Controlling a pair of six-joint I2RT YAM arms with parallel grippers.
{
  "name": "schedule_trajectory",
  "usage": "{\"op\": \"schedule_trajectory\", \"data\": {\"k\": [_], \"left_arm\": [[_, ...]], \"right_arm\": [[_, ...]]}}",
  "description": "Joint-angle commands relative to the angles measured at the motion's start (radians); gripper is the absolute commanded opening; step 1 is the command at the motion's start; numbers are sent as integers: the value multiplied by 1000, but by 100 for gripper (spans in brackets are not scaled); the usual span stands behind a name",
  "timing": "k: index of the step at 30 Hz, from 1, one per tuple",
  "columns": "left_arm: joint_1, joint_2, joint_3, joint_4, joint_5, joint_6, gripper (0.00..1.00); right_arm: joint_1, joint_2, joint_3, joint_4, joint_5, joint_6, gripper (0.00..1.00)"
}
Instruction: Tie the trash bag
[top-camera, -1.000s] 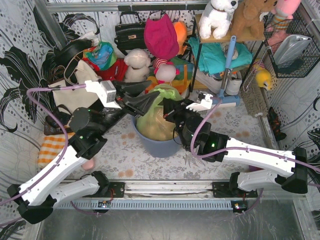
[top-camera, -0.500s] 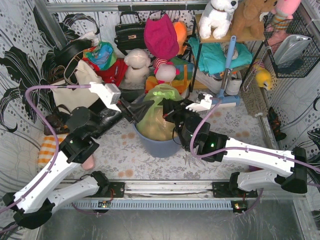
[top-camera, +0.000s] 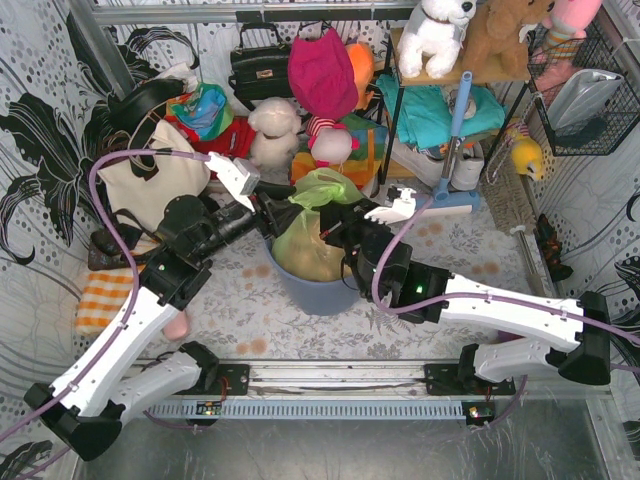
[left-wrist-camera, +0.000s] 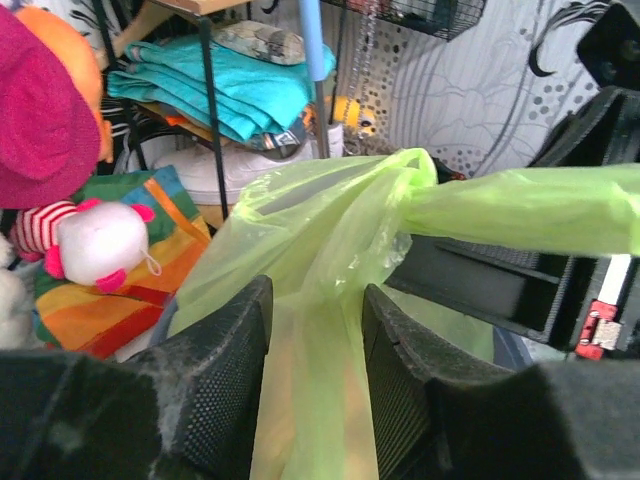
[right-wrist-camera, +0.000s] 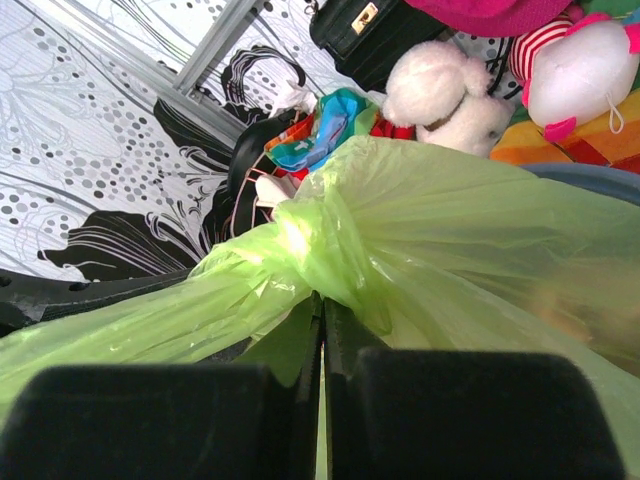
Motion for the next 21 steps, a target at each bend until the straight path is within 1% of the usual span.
{"op": "schedule_trajectory", "data": {"k": [1,4,5,8,9,10,11,13,17,21], "left_arm": [[8,7,-8,63,100,-19,47],[8,3,-17,62,118,-20,40],[8,0,-20,63,124,-21,36],[9,-8,-28,56,153,-30,19],[8,-12,-30,56,164,-39,14],[9,-15,-29,50,174,-47,7],[9,-22,-28,42,186,-53,3],[8,-35,-28,31,208,-66,0],[9,-64,-28,-6,242,-87,0],[9,-102,-69,-8,278,-132,0]], "right_arm": [[5,21,42,4,-21,23,0],[5,30,26,41,-29,24,0],[5,33,22,57,-29,24,0],[5,42,17,76,-21,18,0],[5,44,11,91,-19,14,0],[6,46,2,113,-17,8,0],[5,47,-11,149,-17,-12,0],[6,52,-35,215,-8,-44,0],[6,71,-61,307,13,-96,0],[5,84,-95,435,30,-174,0]]}}
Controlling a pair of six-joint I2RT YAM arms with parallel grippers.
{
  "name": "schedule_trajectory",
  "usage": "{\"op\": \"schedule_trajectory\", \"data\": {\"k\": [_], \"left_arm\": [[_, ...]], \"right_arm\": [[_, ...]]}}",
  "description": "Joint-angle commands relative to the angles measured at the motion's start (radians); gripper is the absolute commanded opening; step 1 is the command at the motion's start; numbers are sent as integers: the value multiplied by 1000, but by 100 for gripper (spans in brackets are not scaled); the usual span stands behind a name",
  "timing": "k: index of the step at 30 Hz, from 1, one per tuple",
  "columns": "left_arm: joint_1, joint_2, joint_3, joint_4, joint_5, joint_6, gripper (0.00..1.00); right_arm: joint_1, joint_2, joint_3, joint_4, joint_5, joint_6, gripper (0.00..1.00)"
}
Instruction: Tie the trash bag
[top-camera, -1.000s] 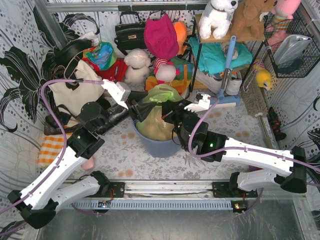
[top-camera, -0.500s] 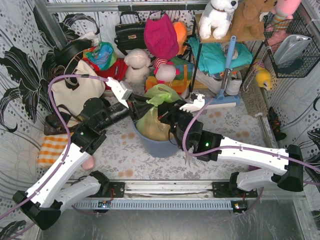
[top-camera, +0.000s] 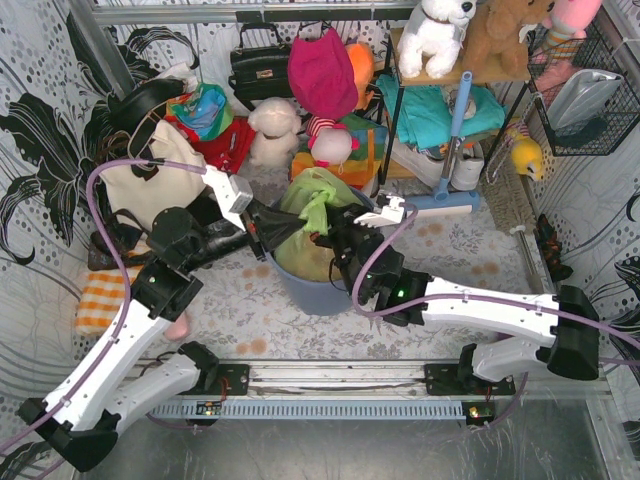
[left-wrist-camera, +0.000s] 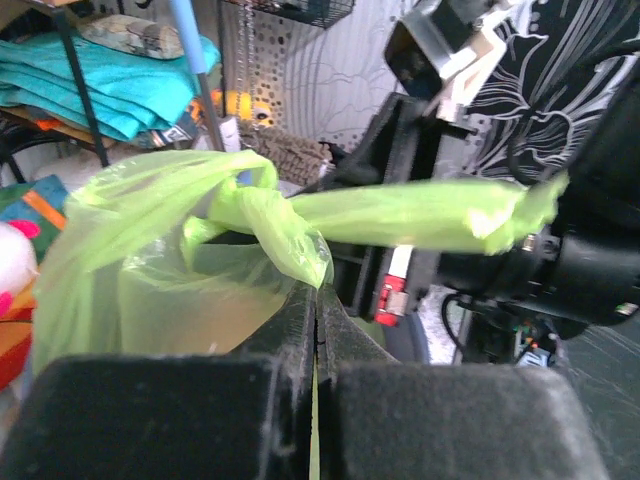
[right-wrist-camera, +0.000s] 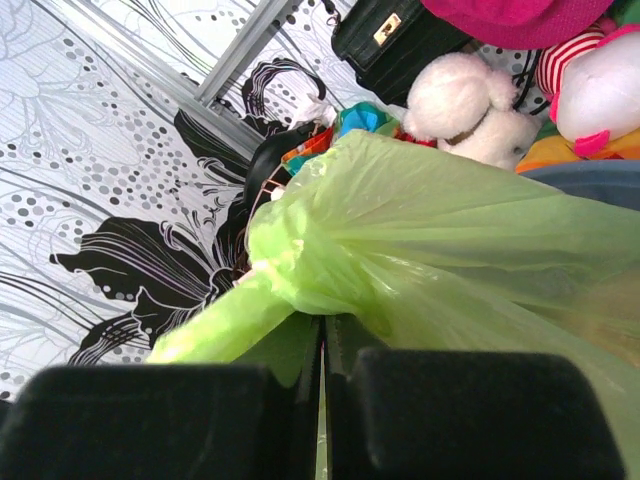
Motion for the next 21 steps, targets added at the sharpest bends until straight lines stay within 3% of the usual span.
{"op": "schedule_trajectory", "data": {"k": [1,9,14,16,18,21], "left_arm": [[5,-50,-48,4,66,-67,0],[5,-85,-131,69,95,-157,2],[4,-78,-147,96,102,-174,11],[5,-75,-137,75,83,-148,16],[5,-74,-103,19,46,-98,29],[5,-69,-23,-90,-50,3,40]], "right_arm": [[6,16,-36,202,46,-108,0],[6,33,-89,407,42,-269,0],[5,45,-126,555,19,-349,0],[5,48,-137,586,14,-368,0],[6,47,-139,582,19,-365,0],[5,44,-141,570,20,-355,0]]}}
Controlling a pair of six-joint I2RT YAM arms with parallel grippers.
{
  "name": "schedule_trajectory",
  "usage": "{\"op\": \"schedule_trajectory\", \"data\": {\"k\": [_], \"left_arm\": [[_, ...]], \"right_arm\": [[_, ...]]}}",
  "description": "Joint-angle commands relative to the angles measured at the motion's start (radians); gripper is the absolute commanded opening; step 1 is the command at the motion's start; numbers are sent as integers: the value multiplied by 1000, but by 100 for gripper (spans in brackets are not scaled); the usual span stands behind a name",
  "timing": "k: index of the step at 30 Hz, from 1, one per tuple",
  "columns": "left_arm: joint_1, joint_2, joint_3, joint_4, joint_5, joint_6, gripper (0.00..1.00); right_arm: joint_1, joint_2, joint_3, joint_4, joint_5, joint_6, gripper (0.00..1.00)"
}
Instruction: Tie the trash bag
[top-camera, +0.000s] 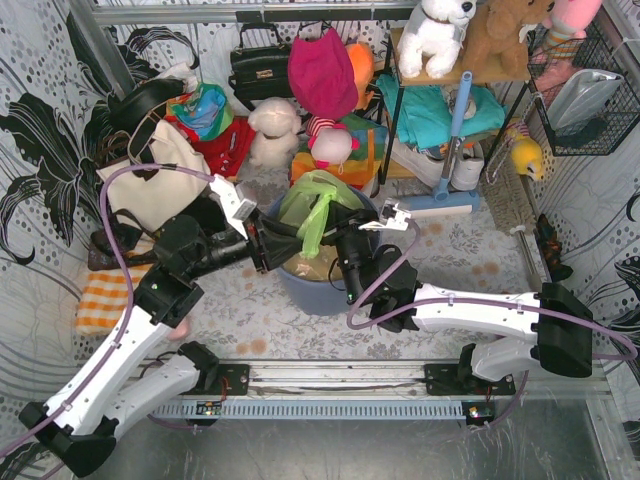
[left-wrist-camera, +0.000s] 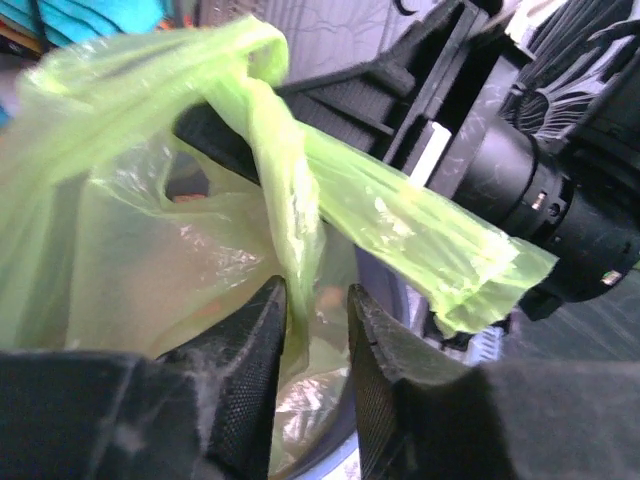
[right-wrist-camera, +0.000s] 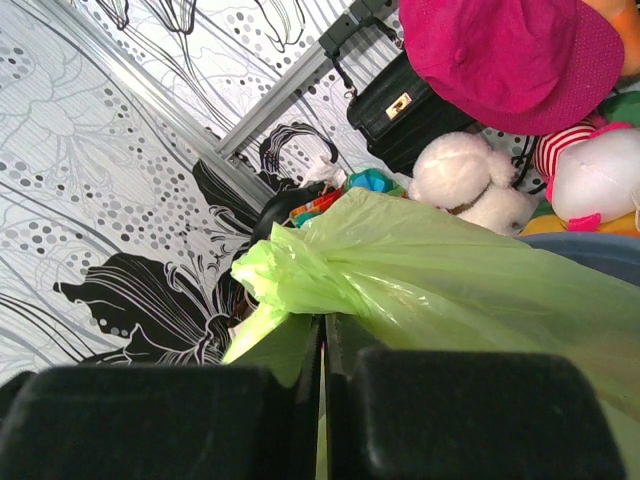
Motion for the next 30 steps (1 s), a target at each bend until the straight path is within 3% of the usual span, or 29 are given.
{"op": "schedule_trajectory", "data": {"k": [1,8,14,21,26,30], "left_arm": [[2,0,129,-95,-147,140,45],[2,-6,196,-48,-395,227,59],[3,61,211,-12,-475,345,63],[2,187,235,14,-341,441,69],[5,221,199,132,-249,459,78],[9,269,229,131,-229,476,76]], "right_arm": [[5,-2,-8,74,0,-22,0],[5,-9,-5,52,-4,-10,0],[5,-19,-3,20,-13,3,0],[6,-25,8,-15,-26,12,0],[5,-22,10,-29,-25,25,0],[5,-19,7,-37,-25,33,0]]}}
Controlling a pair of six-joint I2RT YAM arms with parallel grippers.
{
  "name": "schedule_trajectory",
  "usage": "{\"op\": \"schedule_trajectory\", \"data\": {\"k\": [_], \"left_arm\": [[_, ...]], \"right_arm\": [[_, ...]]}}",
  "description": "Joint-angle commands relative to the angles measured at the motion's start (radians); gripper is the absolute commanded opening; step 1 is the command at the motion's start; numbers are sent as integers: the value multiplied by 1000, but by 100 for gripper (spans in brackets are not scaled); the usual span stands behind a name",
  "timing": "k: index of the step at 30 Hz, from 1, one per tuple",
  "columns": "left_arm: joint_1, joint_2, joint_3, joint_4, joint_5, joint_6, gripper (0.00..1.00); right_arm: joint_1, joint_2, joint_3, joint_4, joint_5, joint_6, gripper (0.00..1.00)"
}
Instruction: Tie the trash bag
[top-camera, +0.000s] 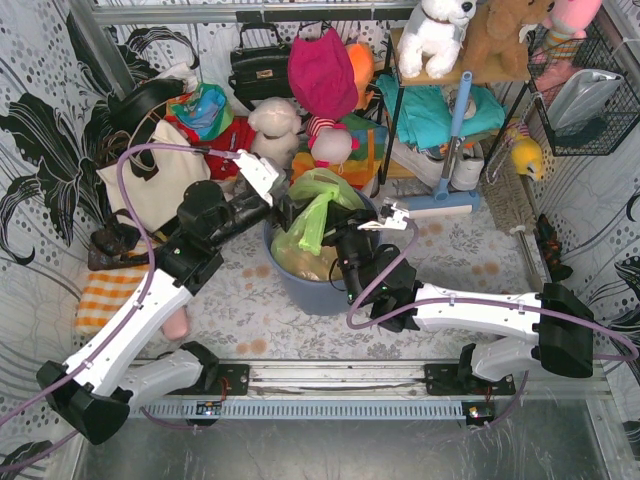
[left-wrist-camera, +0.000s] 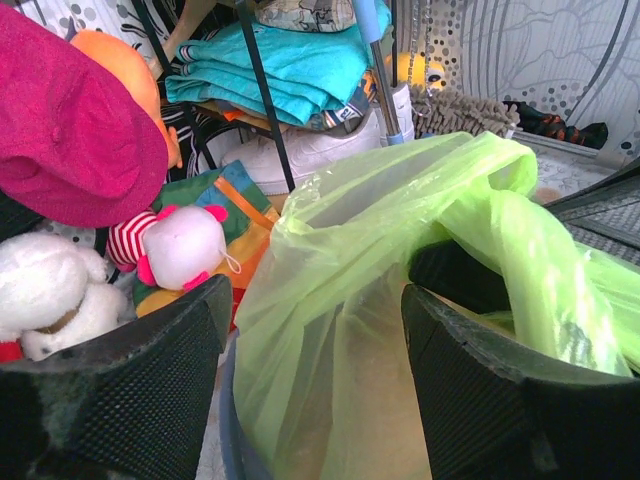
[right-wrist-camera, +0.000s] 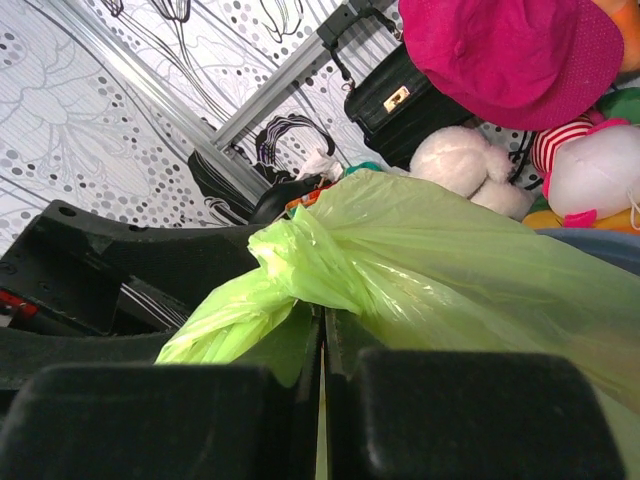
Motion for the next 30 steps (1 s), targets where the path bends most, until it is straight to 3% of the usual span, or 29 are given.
{"op": "schedule_trajectory", "data": {"k": [1,7,12,15,20,30], "left_arm": [[7,39,43,113,59,46,74],[8,67,54,98,64,62,46],[8,41,45,68,77,53,11],[8,0,20,61,93,39,1],[8,-74,-11,-18,113,16,0],[8,-120,-46,-116,202,-28,0]], "right_arm": [[5,-17,8,-7,-15,32,0],[6,-15,9,-13,-15,38,0],[5,-1,15,-14,-10,33,0],[5,15,20,7,-1,16,0],[5,37,27,46,-2,-20,0],[5,105,51,285,-97,-199,0]]}}
